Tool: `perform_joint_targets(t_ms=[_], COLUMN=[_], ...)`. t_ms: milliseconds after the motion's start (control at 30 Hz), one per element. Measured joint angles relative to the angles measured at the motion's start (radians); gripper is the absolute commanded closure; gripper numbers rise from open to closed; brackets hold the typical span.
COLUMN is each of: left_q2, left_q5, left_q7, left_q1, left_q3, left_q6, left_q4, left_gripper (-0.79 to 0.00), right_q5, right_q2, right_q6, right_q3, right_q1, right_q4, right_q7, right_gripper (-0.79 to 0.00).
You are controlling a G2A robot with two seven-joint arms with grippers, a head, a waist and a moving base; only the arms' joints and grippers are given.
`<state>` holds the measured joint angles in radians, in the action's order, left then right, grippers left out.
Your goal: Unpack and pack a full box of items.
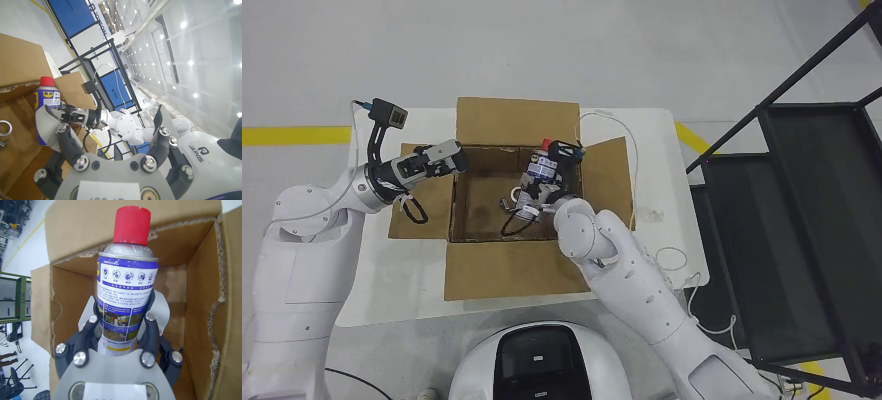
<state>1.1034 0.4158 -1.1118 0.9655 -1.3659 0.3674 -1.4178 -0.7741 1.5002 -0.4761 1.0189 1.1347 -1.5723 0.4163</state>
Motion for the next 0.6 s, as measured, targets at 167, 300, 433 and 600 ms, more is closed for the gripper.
perform_joint_targets(t_ms=[167, 300, 433, 600], left_q2=[0.0, 0.0, 0.0, 0.0], left_q5=[0.0, 0.0, 0.0, 0.0], left_q7=[0.0, 0.0, 0.0, 0.0], left_q1=[0.0, 0.0, 0.0, 0.0], left_q3=[0.0, 0.0, 0.0, 0.0], left_q6=[0.0, 0.0, 0.0, 0.0], left_q4=[0.0, 0.0, 0.0, 0.0], left_gripper=[-0.785, -0.785, -0.785, -0.785], right_q5=[-0.009, -0.029, -0.018, -0.016], right_q2=[-0.012, -0.022, -0.029, -0.029], right_q6=[0.119, 0.223, 0.304, 0.305], right_q3=[0.043, 0.077, 0.099, 0.1], right_q1=[0.072, 0.128, 0.166, 0.167], right_q4=[-0.08, -0.132, -0.168, -0.169], right_q7=[-0.096, -0.182, -0.206, -0.203], right_gripper=[0.0, 0.0, 0.0, 0.0])
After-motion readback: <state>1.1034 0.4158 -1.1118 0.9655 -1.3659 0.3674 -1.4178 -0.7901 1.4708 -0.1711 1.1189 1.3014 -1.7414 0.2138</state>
